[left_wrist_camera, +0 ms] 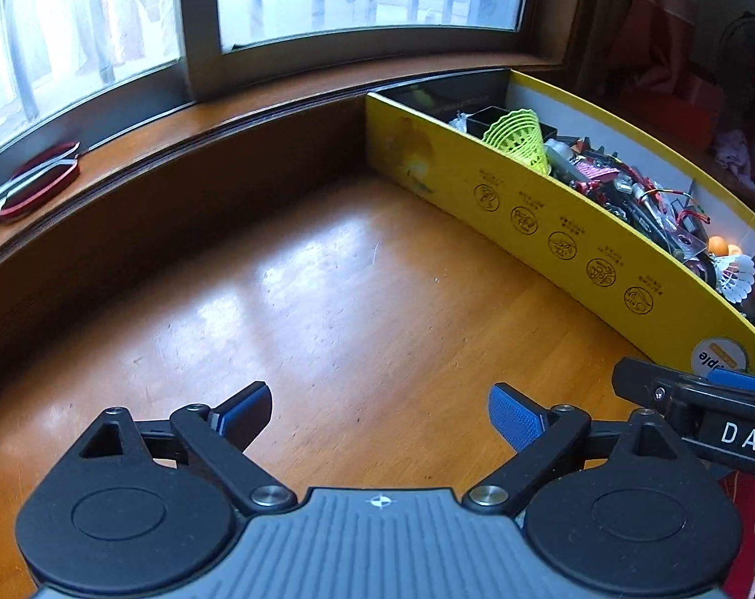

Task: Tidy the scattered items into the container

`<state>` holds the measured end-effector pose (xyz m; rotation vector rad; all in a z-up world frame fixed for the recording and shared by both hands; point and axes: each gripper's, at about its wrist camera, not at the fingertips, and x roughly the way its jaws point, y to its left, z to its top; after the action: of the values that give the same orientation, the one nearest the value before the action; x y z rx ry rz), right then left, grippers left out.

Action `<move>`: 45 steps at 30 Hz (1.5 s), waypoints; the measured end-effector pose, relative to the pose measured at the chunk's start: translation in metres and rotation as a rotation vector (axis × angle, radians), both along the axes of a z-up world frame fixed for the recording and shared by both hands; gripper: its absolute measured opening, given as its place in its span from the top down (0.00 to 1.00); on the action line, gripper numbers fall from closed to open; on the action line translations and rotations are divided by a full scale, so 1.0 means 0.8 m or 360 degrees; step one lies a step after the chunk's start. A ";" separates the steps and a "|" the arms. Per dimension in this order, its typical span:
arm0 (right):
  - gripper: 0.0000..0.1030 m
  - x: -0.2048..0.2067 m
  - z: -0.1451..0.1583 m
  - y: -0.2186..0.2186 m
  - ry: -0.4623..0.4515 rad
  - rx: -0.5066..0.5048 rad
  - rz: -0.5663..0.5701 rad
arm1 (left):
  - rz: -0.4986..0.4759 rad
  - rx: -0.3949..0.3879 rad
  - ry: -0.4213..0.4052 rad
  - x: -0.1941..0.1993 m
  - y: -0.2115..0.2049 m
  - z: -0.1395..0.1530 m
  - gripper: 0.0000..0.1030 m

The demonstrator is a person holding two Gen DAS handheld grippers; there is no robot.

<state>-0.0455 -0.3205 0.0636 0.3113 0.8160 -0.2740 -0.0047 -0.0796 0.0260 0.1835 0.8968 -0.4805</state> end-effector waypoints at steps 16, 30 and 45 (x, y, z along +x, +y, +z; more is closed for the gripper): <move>0.07 0.010 -0.011 0.003 0.0175 -0.0091 -0.0150 | -0.0068 -0.0020 0.0060 0.000 0.003 -0.010 0.06; 0.07 0.009 -0.019 0.003 0.0221 -0.0089 -0.0175 | -0.0088 0.0004 0.0093 0.005 0.001 -0.017 0.06; 0.07 0.007 -0.019 0.008 0.0257 -0.0134 -0.0213 | -0.0117 0.0017 0.0097 0.005 0.005 -0.016 0.06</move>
<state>-0.0401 -0.3139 0.0483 0.2671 0.9416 -0.4621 -0.0006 -0.0758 0.0131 0.2129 0.9548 -0.5521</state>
